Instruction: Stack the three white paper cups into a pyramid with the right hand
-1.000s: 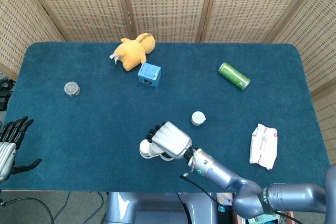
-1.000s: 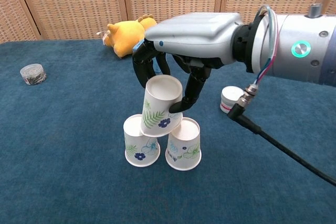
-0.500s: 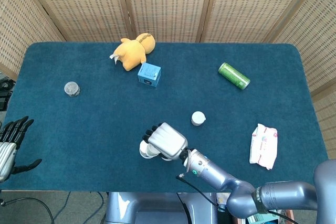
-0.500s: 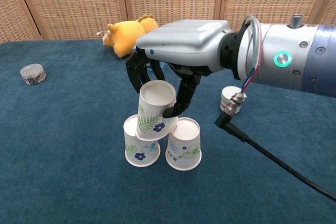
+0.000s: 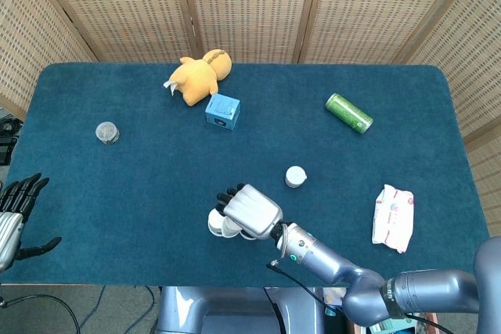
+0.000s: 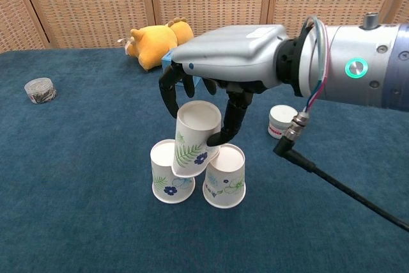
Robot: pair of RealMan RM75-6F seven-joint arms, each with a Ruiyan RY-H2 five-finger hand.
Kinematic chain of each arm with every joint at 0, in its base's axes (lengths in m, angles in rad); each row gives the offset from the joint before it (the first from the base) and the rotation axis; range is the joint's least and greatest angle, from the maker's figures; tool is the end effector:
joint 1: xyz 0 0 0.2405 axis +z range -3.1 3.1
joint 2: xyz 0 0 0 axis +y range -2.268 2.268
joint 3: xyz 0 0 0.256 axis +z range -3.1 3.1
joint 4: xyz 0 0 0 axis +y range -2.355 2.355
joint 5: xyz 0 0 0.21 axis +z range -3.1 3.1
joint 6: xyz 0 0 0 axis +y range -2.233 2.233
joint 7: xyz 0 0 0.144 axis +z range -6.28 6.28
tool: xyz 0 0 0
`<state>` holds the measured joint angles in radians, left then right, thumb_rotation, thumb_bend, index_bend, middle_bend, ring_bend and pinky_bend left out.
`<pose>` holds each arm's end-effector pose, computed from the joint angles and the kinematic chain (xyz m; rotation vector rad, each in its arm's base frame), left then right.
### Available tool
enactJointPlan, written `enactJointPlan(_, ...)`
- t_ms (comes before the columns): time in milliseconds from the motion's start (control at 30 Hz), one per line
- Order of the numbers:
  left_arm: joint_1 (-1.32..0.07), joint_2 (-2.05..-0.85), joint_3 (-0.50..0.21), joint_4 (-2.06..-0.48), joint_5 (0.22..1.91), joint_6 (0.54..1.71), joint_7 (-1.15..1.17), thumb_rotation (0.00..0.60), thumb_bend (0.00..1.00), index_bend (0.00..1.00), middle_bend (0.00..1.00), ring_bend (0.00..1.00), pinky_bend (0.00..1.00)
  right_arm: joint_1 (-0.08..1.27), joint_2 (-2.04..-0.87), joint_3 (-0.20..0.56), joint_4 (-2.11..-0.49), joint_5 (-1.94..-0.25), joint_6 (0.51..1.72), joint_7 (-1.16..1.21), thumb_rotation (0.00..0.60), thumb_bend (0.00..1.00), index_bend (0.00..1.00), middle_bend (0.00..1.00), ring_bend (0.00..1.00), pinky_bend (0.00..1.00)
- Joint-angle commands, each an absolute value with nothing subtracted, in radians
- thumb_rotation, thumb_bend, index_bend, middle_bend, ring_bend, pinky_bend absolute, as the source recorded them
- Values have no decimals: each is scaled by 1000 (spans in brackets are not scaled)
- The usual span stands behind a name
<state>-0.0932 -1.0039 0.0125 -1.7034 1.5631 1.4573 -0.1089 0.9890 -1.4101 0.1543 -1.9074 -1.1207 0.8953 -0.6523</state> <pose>-0.2987 0.1688 0.1716 -1.4584 -1.0095 -0.9447 -0.0128 -0.2851 -0.0036 2.3226 -0.5316 1.0380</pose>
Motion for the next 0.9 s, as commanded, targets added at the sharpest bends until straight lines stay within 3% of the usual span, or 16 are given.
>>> enactJointPlan(33,-94,-1004,13,-1704,1564,1456,-108,600,182,0,0,0,0,993,-1396,144,-1911,-1126,891,-658,600,388,339,254,243,331)
enactJointPlan(167,-95,-1006,13,-1703,1564,1454,-105,600,182,0,0,0,0,988,-1393,135,-1918,-1158,902,-648,600,331,195,97,107,224)
enactJointPlan(233,-95,-1007,13,-1704,1564,1454,-102,600,182,0,0,0,0,985,-1396,136,-1920,-1173,914,-641,600,306,168,61,68,195)
enactJointPlan(600,-93,-1006,12,-1703,1564,1458,-106,600,183,0,0,0,0,978,-1372,135,-1945,-1191,936,-639,600,298,150,36,41,159)
enactJointPlan(900,-81,-1004,11,-1697,1580,1492,-123,600,183,0,0,0,0,860,-1157,108,-2057,-1345,1080,-583,600,171,136,14,27,92)
